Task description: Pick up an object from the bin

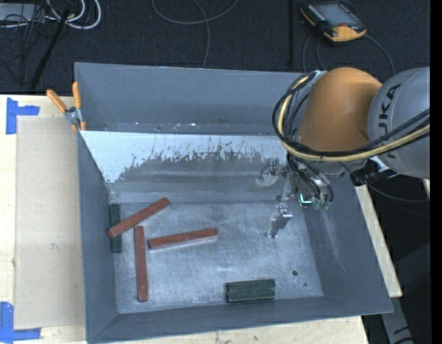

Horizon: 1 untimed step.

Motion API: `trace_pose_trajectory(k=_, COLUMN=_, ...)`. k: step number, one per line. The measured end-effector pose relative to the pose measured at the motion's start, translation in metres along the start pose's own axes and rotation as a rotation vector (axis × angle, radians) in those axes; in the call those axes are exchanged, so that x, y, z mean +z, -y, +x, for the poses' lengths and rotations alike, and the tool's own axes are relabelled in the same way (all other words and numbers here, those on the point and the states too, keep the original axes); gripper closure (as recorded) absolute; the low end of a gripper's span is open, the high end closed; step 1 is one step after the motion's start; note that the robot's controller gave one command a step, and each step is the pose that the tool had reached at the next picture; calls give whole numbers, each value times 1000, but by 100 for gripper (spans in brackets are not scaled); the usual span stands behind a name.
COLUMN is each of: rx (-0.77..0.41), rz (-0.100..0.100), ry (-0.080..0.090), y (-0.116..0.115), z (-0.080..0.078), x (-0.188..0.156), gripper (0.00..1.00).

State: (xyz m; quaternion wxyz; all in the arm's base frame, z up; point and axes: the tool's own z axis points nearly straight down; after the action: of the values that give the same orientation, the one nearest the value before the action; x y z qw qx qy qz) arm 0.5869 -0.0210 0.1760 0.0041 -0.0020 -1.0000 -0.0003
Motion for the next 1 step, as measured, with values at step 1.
trace_pose_trajectory(k=1, rx=0, rz=0, ry=8, y=0, z=-2, x=-5, gripper=0)
